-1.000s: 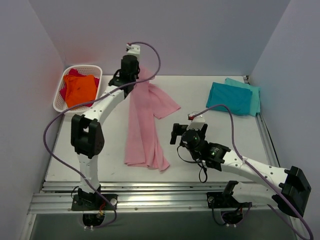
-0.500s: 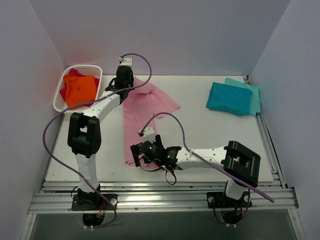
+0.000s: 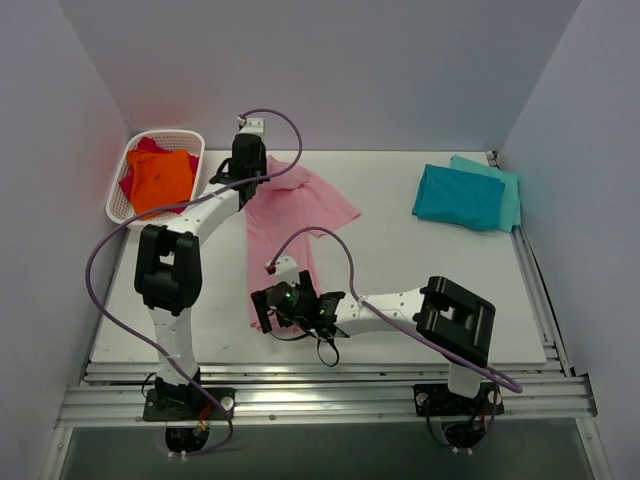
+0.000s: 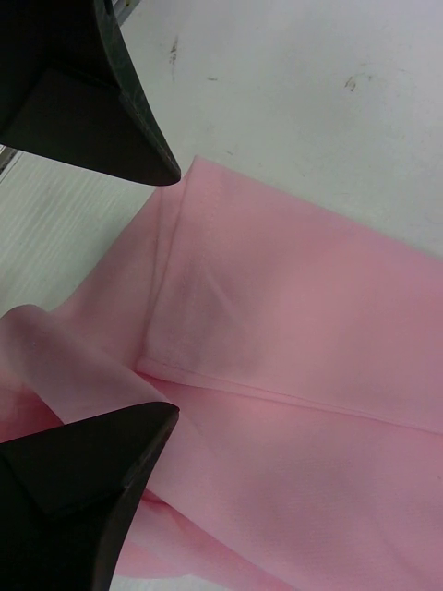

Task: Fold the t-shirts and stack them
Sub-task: Flatten out the tshirt

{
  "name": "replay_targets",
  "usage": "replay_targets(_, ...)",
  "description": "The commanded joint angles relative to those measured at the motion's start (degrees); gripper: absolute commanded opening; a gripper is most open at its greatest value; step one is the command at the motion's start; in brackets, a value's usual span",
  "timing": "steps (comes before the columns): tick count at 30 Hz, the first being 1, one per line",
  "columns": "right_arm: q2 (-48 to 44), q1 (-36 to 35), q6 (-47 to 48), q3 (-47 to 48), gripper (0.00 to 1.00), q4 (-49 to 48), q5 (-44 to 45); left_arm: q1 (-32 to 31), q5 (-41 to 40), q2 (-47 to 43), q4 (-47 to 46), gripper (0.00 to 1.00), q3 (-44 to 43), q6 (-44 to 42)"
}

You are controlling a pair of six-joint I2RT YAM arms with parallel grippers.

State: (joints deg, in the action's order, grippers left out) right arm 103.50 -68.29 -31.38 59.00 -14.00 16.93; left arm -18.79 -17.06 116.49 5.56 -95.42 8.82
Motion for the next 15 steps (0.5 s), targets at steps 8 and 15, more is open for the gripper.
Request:
replay_targets(8,2.0,0.3,1.2,5.1,0.99,0.8,2.1,1.0,1.5,-0.8,-4.1,0.02,0.7,1.1)
replay_targets(15,4.9,0.9,-0.7,3.7,0.89,-0.8,1.1,1.3,1.8,-0.6,-4.2,0.02,0.8,1.2)
